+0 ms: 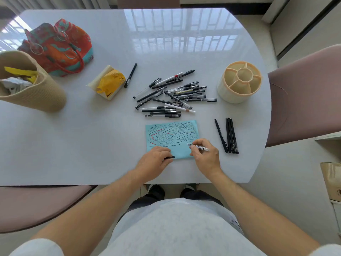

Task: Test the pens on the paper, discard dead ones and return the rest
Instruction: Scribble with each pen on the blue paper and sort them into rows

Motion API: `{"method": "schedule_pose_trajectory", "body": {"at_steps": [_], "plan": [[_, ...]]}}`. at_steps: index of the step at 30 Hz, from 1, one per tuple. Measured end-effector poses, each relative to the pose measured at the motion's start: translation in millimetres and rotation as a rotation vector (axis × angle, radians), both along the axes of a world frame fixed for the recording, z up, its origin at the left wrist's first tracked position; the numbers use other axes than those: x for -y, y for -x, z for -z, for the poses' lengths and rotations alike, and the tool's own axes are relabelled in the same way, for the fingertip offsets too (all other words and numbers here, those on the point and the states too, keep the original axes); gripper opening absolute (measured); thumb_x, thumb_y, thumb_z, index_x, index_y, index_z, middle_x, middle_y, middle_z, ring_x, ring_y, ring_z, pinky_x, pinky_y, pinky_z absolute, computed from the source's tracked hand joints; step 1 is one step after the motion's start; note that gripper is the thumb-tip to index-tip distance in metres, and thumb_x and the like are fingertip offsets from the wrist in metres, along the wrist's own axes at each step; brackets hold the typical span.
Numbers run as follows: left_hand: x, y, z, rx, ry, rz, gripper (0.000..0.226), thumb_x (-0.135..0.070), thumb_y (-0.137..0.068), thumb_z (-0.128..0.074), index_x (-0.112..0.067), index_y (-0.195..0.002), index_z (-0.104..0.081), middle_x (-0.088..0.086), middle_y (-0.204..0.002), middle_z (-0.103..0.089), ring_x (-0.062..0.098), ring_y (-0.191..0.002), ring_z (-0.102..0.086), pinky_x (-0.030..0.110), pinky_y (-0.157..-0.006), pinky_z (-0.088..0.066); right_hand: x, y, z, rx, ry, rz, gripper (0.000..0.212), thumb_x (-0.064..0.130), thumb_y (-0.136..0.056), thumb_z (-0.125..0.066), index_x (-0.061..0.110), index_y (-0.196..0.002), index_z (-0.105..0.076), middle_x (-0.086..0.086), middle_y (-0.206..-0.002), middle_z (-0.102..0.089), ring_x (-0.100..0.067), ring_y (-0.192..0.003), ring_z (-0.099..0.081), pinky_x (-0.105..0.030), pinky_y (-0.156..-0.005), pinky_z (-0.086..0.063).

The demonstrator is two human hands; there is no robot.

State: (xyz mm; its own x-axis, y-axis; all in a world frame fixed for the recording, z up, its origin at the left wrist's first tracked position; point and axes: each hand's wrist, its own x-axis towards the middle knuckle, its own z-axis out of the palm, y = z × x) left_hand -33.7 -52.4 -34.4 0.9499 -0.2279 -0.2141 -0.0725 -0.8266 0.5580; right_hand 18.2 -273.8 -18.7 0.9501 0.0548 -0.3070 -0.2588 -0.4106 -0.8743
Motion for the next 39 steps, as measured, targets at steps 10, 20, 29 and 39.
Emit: {"method": "schedule_pose_trajectory", "body": {"at_steps": [10,20,29,39], "plan": [[-1.6,-0.2,3.3,-0.04,0.034,-0.002,0.025,-0.039,-0.099,-0.055,-0.022,-0.111,-0.07,-0.011,-0.125,-0.063,0.009,-0.119,-0.049,0.027,-0.101,-0.043,-0.2,-2.3,12.3,0.125,0.241,-0.124,0.005,0.016,-0.091,-0.067,0.019,-0.093,-0.071,0.005,-0.083,-0.071,-0.017,-0.074,-0.067,-0.036,-0.069,-0.057],[3.1,-3.2,-1.7,-0.076,0.052,-0.074,0.026,-0.04,-0.099,-0.054,-0.024,-0.112,-0.07,-0.014,-0.122,-0.063,0.009,-0.115,-0.051,0.026,-0.098,-0.043,25.1,-4.3,-5.7,-0.088,-0.102,0.153,0.009,0.007,-0.09,-0.07,0.016,-0.085,-0.07,-0.008,-0.079,-0.075,-0.027,-0.064,-0.069,-0.04,-0.063,-0.06],[14.9,-16.4,-14.6,-0.056,0.098,-0.098,0.024,-0.039,-0.098,-0.057,-0.025,-0.114,-0.068,-0.015,-0.118,-0.065,0.005,-0.11,-0.052,0.024,-0.093,-0.044,12.3,7.3,-22.8,-0.253,-0.376,0.059,0.007,0.003,-0.092,-0.07,0.008,-0.09,-0.073,-0.018,-0.081,-0.076,-0.022,-0.062,-0.069,-0.039,-0.07,-0.064],[19.4,-20.2,-28.9,-0.119,0.068,-0.01,0.016,-0.036,-0.099,-0.054,-0.03,-0.103,-0.068,-0.021,-0.075,-0.057,0.003,-0.069,-0.051,0.023,-0.063,-0.037,9.0,6.1,-23.0,-0.307,-0.394,0.035,0.004,0.002,-0.094,-0.069,0.002,-0.091,-0.072,-0.023,-0.081,-0.075,-0.024,-0.06,-0.068,-0.042,-0.071,-0.064]]}}
